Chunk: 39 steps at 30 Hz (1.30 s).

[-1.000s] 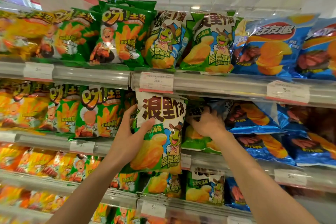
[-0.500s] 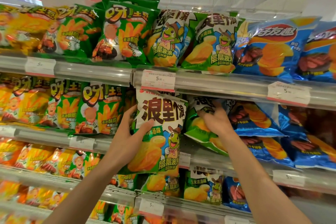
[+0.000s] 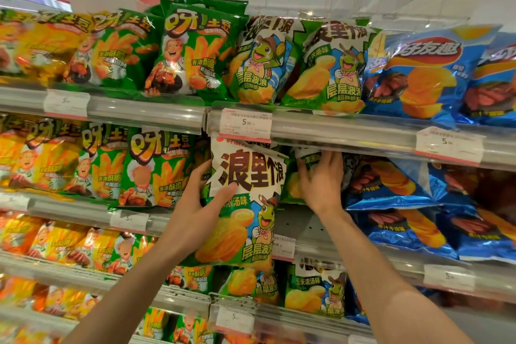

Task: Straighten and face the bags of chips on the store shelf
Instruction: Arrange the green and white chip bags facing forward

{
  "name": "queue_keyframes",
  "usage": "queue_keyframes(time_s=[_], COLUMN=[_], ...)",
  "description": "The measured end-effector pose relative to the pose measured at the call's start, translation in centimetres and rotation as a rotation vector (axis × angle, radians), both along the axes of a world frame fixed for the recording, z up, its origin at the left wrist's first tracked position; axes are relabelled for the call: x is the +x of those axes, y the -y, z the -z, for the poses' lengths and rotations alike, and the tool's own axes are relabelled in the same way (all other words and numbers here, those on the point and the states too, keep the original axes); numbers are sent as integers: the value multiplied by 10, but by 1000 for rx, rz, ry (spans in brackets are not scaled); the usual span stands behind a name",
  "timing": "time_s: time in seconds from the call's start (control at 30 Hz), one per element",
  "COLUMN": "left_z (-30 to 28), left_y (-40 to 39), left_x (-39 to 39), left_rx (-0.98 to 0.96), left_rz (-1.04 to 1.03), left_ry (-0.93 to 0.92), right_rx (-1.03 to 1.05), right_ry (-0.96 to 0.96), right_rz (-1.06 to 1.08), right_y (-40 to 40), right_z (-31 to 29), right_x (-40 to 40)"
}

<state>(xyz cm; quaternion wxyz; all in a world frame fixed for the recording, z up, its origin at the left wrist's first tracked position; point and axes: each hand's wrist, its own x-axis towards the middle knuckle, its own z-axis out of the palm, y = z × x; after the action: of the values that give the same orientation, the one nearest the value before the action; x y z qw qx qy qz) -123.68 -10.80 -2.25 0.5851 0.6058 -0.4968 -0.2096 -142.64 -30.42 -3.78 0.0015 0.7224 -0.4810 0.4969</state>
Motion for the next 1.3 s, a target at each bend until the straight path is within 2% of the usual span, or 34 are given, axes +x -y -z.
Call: queue_keyframes(time_s=[0.1, 0.3, 0.47, 0.53, 0.63, 0.7, 0.87, 0.97, 1.2, 1.3], left_z=[0, 2, 2, 3, 4, 6, 13, 11, 5, 9], left_y=[1, 4, 5, 6, 6, 7, 13, 25, 48, 44], left_x=[0, -1, -2, -1, 0, -2, -18, -38, -59, -42], left_rx=[5, 0, 1, -5, -20, -30, -49, -53, -42, -156], left_rz=[0, 9, 17, 20, 22, 23, 41, 41, 125, 6], left_ry=[-21, -35, -77, -85, -95, -101, -138, -142, 67, 203], right_rx=[139, 375, 246, 295, 365, 358, 428, 536, 622, 557], right_ry=[-168, -124, 43, 54, 74, 161, 322, 413, 701, 699], right_rz=[66, 26, 97, 75, 15, -52, -353, -456, -453, -435], right_y=[5, 10, 2, 3, -1, -10, -63, -89, -71, -58], right_z=[22, 24, 30, 30, 22, 14, -3, -4, -1, -9], right_x=[5, -4, 5, 6, 3, 0, -20, -30, -30, -29])
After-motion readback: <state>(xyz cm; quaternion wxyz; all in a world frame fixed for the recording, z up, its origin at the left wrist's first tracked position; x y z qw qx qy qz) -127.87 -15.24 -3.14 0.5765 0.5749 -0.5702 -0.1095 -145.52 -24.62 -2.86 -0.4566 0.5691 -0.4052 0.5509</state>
